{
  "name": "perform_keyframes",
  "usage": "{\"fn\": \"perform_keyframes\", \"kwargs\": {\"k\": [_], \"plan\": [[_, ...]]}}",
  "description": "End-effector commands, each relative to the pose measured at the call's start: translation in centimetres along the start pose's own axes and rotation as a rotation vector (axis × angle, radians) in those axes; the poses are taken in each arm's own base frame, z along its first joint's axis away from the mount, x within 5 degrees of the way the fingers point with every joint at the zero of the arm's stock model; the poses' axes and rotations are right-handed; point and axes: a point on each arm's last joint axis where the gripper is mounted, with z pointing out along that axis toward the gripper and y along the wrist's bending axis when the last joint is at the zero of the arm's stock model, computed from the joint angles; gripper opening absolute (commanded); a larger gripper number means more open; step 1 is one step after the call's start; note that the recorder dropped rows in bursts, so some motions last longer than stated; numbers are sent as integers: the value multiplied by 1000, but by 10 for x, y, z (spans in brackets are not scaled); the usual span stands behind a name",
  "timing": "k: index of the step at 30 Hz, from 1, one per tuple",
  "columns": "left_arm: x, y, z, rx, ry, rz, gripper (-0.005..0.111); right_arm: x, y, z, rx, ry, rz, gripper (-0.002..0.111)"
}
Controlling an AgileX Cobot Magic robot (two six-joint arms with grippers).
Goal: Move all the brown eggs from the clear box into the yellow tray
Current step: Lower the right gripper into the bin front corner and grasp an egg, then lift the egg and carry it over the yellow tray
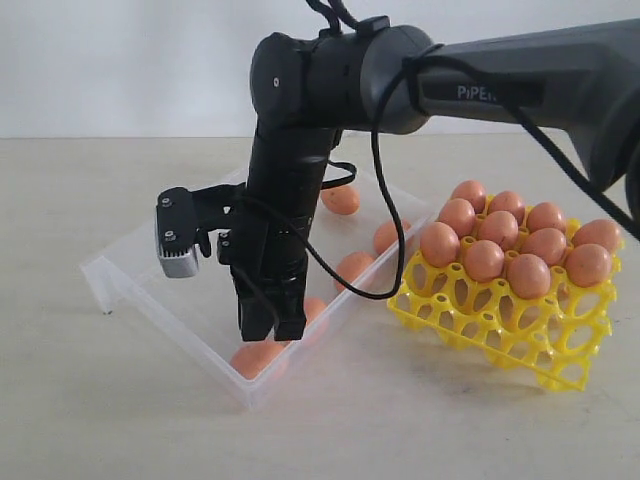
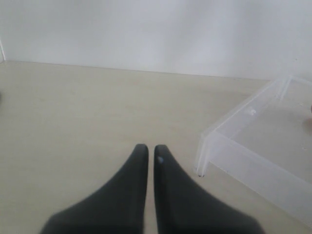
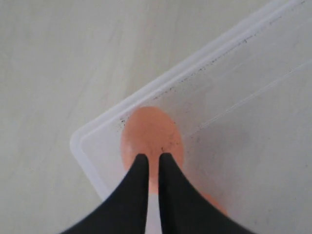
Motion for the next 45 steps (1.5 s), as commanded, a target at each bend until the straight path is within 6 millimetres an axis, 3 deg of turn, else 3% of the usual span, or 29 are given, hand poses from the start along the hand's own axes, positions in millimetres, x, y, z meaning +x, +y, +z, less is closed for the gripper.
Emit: {"fn": "perform_keyframes", "kwargs": {"k": [1, 4, 7, 23, 26, 30, 34, 37, 39, 42, 43, 45], "plan": [[0, 0, 0, 3, -7, 0, 4, -1, 1, 1, -9, -9, -25, 23], [0, 0, 0, 3, -7, 0, 4, 1, 0, 9, -24, -1, -19, 47], [0, 0, 0, 3, -5, 0, 4, 3, -2, 14, -37, 2, -12, 60], [0, 0, 0, 3, -7, 0, 4, 16, -11, 54, -81, 57, 104, 59], [0, 0, 0, 3, -7, 0, 4, 18, -12, 59, -86, 70, 159, 45], [0, 0, 0, 3, -7, 0, 4, 20, -14, 59, -69, 85, 164, 2], [0, 0, 0, 3, -7, 0, 4, 19, -15, 57, -45, 88, 256, 0], [0, 0, 0, 3, -7, 0, 4, 12, -16, 36, 36, 48, 355, 0], [0, 0, 0, 3, -7, 0, 4, -1, -17, -8, 218, -39, 369, 0], [0, 0, 0, 3, -7, 0, 4, -14, -16, -53, 404, -167, 414, 0], [0, 0, 0, 3, -7, 0, 4, -21, -10, -83, 493, -262, 461, 0], [0, 0, 0, 3, -7, 0, 4, -29, 2, -120, 562, -386, 569, 0]]}}
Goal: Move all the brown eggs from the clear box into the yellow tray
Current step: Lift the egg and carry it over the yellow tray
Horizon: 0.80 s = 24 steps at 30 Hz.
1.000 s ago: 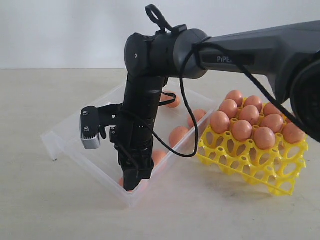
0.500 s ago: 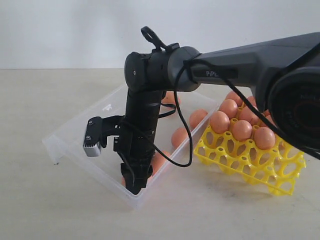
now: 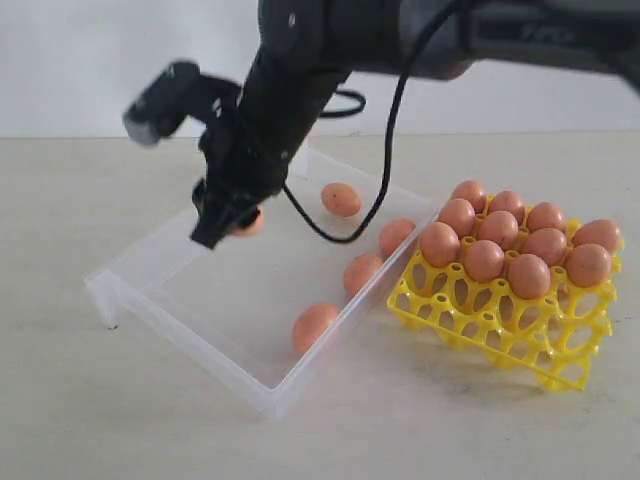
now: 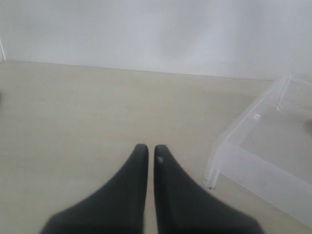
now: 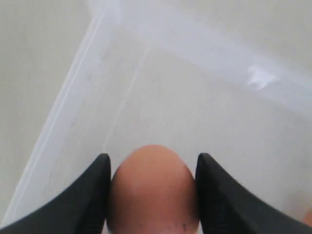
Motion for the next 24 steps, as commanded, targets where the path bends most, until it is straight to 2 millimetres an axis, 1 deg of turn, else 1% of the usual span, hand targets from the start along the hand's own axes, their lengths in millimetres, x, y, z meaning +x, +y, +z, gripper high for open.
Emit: {"fn": "perform_keyframes", "kwargs": {"k": [1, 2, 3, 4, 5, 7, 8, 9, 10, 11, 12, 13, 14, 15, 16, 18, 20, 21, 24], "plan": [[0, 0, 0, 3, -7, 0, 4, -24, -1, -75, 127, -225, 206, 0], [0, 0, 0, 3, -7, 0, 4, -24, 2, -89, 158, -297, 283, 0], [0, 0, 0, 3, -7, 0, 4, -22, 2, -93, 181, -345, 326, 0], [0, 0, 0, 3, -7, 0, 4, -15, 6, -99, 218, -443, 417, 0], [0, 0, 0, 3, -7, 0, 4, -8, 8, -100, 235, -501, 482, 0], [0, 0, 0, 3, -7, 0, 4, 12, 15, -102, 271, -625, 618, 0], [0, 0, 0, 3, -7, 0, 4, 37, 24, -102, 304, -732, 739, 0], [0, 0, 0, 3, -7, 0, 4, 52, 30, -102, 323, -781, 799, 0], [0, 0, 0, 3, -7, 0, 4, 86, 43, -101, 363, -859, 905, 0], [0, 0, 0, 3, -7, 0, 4, 104, 49, -101, 389, -897, 961, 0], [0, 0, 0, 3, -7, 0, 4, 137, 59, -101, 457, -962, 1064, 0], [0, 0, 0, 3, -7, 0, 4, 156, 64, -103, 507, -999, 1128, 0], [0, 0, 0, 3, -7, 0, 4, 190, 72, -107, 611, -1067, 1247, 0], [0, 0, 0, 3, -7, 0, 4, 209, 76, -111, 675, -1100, 1295, 0], [0, 0, 0, 3, -7, 0, 4, 223, 78, -116, 722, -1140, 1321, 0], [0, 0, 0, 3, -7, 0, 4, 254, 83, -122, 799, -1162, 1378, 0], [0, 0, 0, 3, -7, 0, 4, 278, 87, -128, 858, -1166, 1420, 0], [0, 0, 0, 3, -7, 0, 4, 288, 87, -132, 899, -1166, 1424, 0], [0, 0, 0, 3, -7, 0, 4, 304, 81, -146, 982, -1169, 1410, 0]]}}
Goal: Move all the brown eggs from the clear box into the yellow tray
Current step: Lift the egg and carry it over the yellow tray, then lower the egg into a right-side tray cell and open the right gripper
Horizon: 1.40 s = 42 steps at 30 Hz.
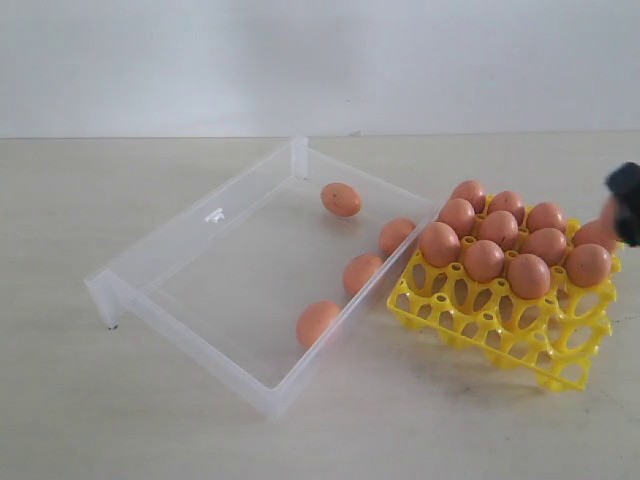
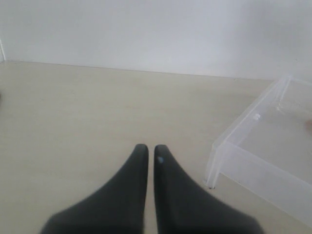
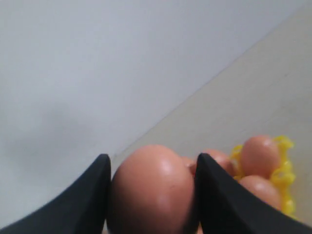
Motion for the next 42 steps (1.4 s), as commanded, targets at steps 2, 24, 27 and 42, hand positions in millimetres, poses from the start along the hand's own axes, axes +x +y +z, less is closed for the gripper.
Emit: {"fn": "perform_keyframes", "kwargs": {"k": [2, 24, 27, 42], "plan": [[0, 0, 0, 3, -7, 0, 4, -35, -18, 5, 19, -113, -33, 0], [0, 0, 0, 3, -7, 0, 4, -35, -36, 113, -711, 732, -248, 0], [0, 0, 0, 3, -7, 0, 4, -31, -43, 124, -712, 804, -251, 0], [0, 0, 0, 3, -7, 0, 4, -45, -78, 124, -724, 733, -664, 0]]}}
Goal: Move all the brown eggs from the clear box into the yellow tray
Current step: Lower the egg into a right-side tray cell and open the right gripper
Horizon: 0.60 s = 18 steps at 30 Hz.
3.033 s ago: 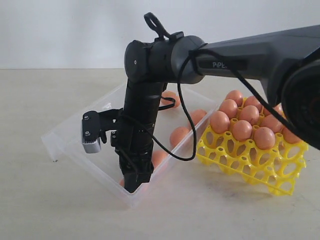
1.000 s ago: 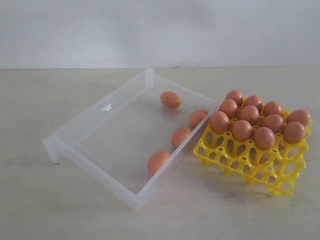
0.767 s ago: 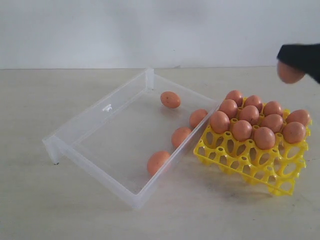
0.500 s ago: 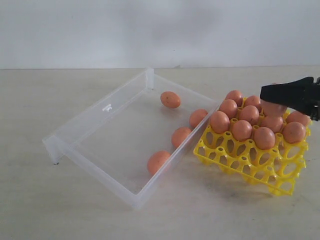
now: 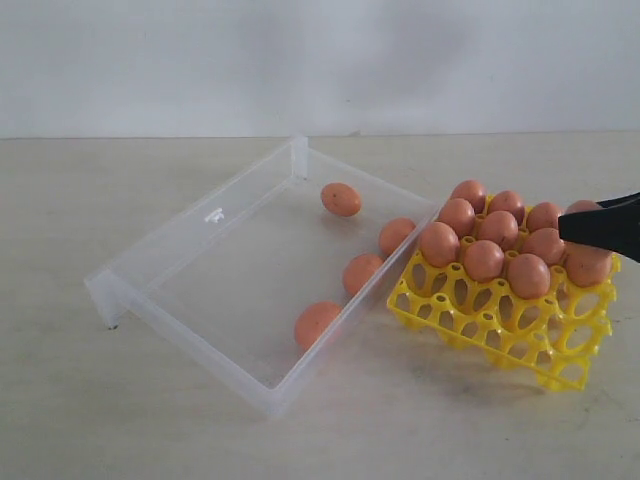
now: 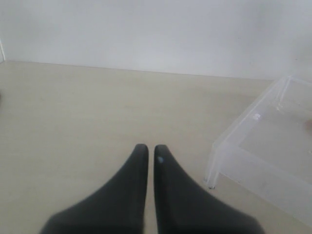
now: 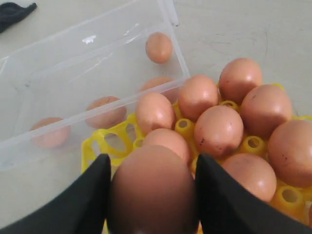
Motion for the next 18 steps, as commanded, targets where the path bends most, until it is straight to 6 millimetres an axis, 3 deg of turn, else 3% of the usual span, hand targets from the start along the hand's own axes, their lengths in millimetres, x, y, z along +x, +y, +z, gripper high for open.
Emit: {"fn": "perform_keyframes", "kwargs": {"k": [1, 6, 18], "plan": [[0, 0, 0, 3, -7, 0, 4, 2, -3, -1, 30, 15, -77, 0], [0, 0, 0, 3, -7, 0, 4, 17, -13, 3, 104, 80, -56, 0], [0, 0, 0, 3, -7, 0, 4, 40, -23, 14, 56, 109, -57, 0]]}}
